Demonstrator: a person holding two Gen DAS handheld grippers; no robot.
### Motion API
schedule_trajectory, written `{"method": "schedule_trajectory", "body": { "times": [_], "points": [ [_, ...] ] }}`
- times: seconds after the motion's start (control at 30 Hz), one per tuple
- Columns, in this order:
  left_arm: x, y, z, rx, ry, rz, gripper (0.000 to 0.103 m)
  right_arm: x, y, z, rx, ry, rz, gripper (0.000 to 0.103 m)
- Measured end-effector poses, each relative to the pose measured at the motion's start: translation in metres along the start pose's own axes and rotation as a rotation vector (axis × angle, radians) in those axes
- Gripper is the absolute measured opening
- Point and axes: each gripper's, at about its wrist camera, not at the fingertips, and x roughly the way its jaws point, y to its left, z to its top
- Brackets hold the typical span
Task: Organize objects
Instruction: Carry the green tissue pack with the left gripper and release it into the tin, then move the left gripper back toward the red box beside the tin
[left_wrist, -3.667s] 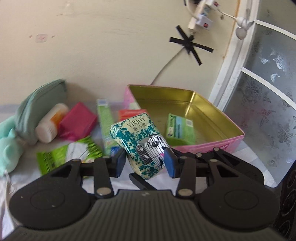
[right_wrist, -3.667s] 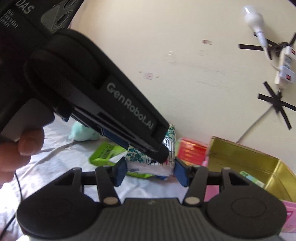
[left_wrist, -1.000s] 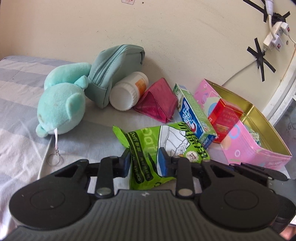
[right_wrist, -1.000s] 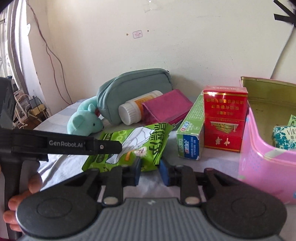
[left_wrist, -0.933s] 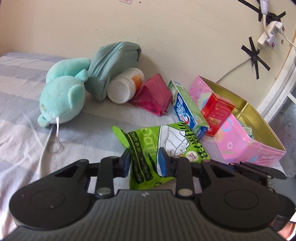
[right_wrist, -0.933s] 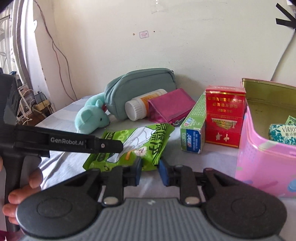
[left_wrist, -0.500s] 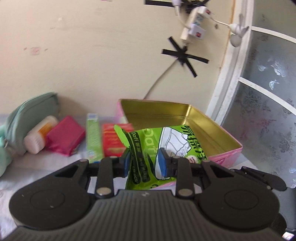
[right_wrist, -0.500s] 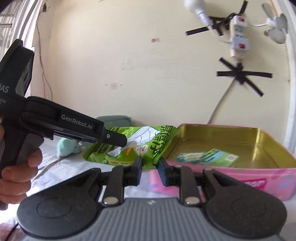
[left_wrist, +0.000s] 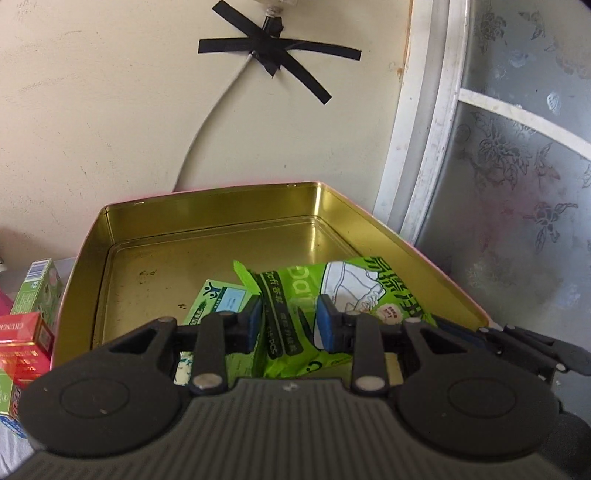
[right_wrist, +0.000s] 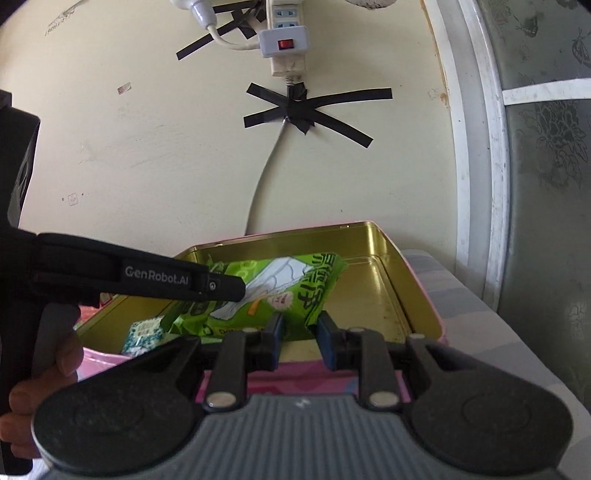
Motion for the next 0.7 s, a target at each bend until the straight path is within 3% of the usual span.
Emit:
{"method": "schedule_trajectory", "body": {
  "times": [0.03,0.1,0.43,0.7],
  "points": [
    [0.003,-0.002,-0.001,0.014,0.006,0.022,0.035,0.000,0.000,-0.002,0.002,-0.018,-0.011,0.025],
    [0.008,-0.008,-0.003,0.050,0.007,0.064,0.038,-0.002,0.000,-0.004,-0.009,-0.038,-0.033,0.038],
    [-0.021,-0.005,-0.010,0.103,-0.029,0.180,0.046,-0.022,0.009,-0.008,-0.011,-0.135,-0.014,0.038],
    [-0.083,0.059,-0.026,0.005,-0.069,0.180,0.049,-0.042,0.057,-0.008,-0.075,-0.151,0.057,0.038]
  ]
}}
